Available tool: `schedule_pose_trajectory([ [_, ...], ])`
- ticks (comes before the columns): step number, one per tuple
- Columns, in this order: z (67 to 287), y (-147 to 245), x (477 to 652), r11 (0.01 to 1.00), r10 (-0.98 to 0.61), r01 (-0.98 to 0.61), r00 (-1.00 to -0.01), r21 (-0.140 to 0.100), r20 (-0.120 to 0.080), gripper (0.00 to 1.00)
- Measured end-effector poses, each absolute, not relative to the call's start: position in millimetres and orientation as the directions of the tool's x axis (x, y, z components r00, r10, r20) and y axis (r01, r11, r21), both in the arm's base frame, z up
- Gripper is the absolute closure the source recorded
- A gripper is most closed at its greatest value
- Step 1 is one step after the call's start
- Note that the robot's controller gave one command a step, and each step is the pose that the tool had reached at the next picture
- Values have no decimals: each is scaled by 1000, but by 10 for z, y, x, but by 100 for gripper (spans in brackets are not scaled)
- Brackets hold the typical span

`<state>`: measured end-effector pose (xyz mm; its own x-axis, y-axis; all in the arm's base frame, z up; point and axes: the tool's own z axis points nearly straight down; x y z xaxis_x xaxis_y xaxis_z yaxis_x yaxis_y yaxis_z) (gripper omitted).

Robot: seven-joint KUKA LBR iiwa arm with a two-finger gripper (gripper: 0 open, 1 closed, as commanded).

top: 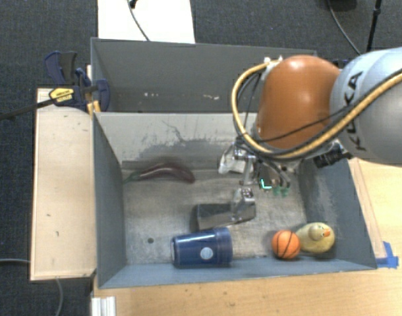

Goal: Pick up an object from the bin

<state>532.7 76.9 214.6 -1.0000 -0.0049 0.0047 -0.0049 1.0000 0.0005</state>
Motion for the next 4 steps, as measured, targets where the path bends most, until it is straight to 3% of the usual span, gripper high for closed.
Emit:
schedule_pose_trajectory([
  [1,2181,764,5344,1000,-3,-3,-1000,1,-3,0],
  [2,1757,769,5366,1000,-4,-5,-1000,2,-11,0],
  [3,831,685,5462,984,-180,-180,-983,2,-23,100],
  [4,831,685,5462,984,-179,-179,-984,2,-23,100],
])
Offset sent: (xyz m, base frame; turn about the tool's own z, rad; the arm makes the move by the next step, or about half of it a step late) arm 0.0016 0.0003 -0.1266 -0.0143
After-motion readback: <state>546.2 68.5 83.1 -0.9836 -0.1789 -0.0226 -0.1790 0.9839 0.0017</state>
